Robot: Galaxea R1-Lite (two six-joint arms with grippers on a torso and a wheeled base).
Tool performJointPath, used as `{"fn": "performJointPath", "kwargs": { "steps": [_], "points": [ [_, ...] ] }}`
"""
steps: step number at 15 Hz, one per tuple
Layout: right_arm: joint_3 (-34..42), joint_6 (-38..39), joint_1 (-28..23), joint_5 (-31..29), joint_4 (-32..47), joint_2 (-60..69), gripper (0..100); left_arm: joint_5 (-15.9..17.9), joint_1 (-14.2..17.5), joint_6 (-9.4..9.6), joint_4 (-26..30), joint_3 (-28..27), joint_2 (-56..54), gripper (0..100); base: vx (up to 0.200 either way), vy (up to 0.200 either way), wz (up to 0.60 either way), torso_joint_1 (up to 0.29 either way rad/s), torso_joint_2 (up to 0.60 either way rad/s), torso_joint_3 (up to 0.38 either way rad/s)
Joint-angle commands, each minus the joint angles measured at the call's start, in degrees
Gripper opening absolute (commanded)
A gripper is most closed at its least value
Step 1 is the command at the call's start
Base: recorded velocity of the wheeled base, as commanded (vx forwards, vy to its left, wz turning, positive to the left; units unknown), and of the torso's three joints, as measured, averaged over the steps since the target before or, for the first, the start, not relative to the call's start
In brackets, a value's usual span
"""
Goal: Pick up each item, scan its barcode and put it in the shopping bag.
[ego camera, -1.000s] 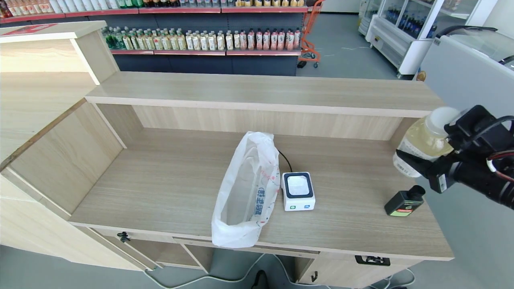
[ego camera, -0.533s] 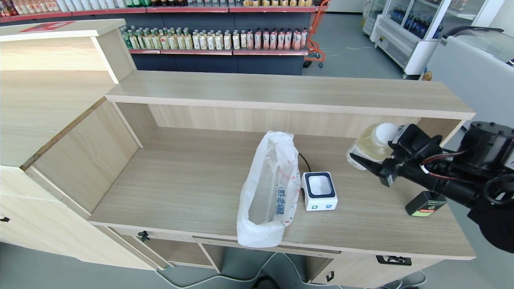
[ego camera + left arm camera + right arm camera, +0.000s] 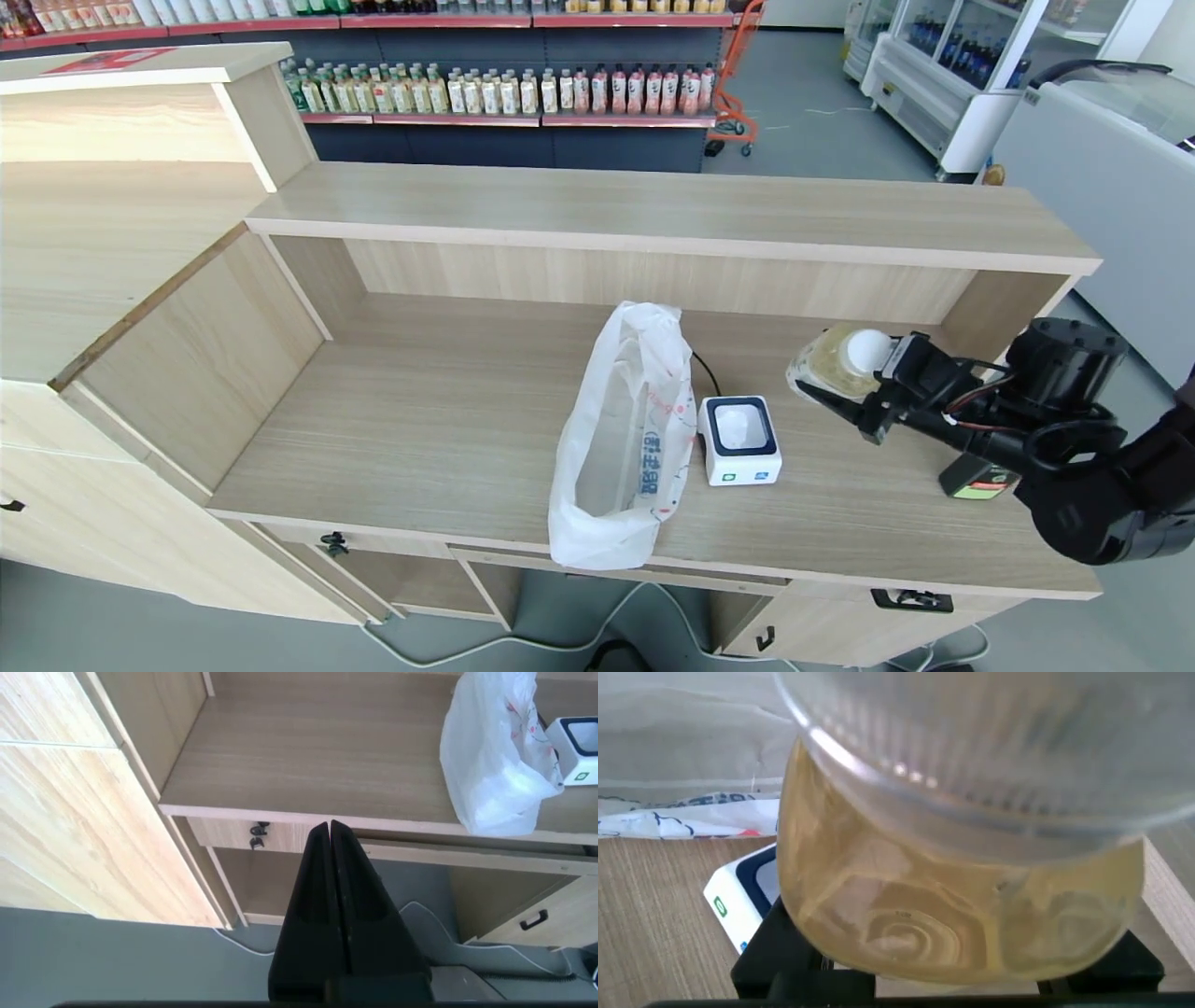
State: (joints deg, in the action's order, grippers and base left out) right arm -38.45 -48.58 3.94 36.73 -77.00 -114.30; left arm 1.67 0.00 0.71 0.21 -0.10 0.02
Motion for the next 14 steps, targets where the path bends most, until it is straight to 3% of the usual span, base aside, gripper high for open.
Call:
{"fn": "performJointPath", "kwargs": {
  "steps": [1, 14],
  "points": [
    [0.1, 0.1, -0.1, 0.7, -1.1, -3.5, 0, 0.0, 0.0, 0.0, 0.0, 0.0, 0.0, 0, 0.0, 0.0, 0.0, 0.0, 0.0, 0.0],
    [-2.9, 0.3, 0.0, 3.9, -9.3, -13.8, 0, 0.0, 0.0, 0.0, 0.1, 0.0, 0.0, 0, 0.0, 0.0, 0.0, 0.0, 0.0, 0.0]
  ]
}}
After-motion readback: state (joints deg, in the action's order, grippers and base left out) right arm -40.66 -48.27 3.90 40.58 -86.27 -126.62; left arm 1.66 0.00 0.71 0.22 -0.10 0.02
